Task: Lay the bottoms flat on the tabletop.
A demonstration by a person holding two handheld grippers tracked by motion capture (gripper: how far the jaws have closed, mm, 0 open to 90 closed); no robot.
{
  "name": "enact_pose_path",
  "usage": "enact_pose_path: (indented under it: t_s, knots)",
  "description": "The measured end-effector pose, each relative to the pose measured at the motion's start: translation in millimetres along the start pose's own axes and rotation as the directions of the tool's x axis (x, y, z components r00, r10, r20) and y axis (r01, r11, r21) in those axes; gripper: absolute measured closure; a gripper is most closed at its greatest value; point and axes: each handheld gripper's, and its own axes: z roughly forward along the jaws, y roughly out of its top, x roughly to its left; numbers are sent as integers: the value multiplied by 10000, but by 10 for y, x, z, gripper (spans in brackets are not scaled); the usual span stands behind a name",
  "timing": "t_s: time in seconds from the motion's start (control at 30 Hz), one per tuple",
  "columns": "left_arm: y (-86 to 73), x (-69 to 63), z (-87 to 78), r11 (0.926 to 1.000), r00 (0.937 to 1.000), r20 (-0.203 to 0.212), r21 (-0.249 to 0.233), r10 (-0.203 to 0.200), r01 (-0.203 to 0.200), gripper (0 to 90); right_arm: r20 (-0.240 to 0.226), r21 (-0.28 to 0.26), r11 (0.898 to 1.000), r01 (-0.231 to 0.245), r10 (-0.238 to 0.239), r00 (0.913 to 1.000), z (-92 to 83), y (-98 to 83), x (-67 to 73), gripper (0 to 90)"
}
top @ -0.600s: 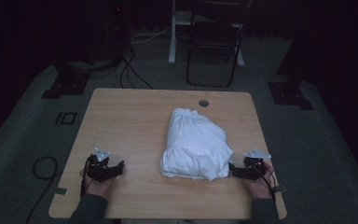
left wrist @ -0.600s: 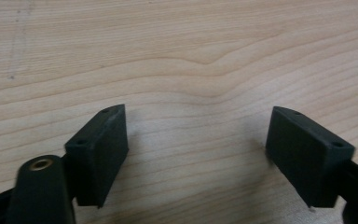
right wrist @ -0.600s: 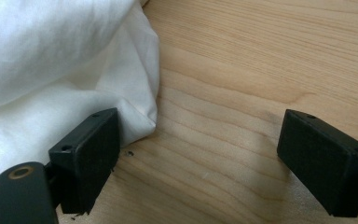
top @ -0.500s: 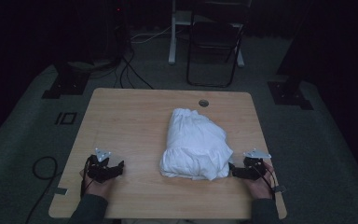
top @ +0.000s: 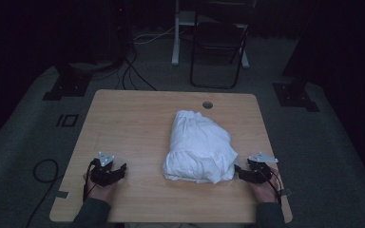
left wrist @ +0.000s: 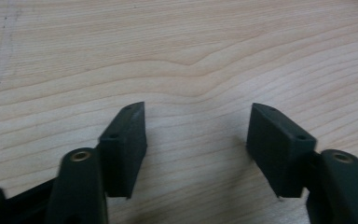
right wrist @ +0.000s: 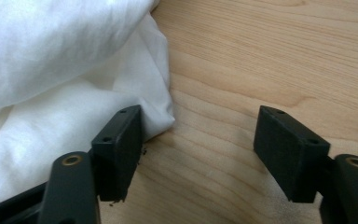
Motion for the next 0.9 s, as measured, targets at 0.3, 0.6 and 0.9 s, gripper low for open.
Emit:
enact_pose_path:
  t_s: [0.3, 0.6, 0.9]
  knots:
    - [102, -219, -17, 9987, 9951, 842, -36, 513, -512, 508, -114, 85, 9996, 277, -276, 9996, -34, 12, 46, 479]
    - [200, -398, -3, 9969, 9890, 1255, -153, 782, -768, 491, -199, -199, 9989, 413, -417, 9989, -104, 42, 95, 519]
    - [290, -599, -46, 9919, 9750, 1845, -517, 1236, -1159, 484, -490, -351, 9985, 409, -426, 9979, -121, 67, 133, 522]
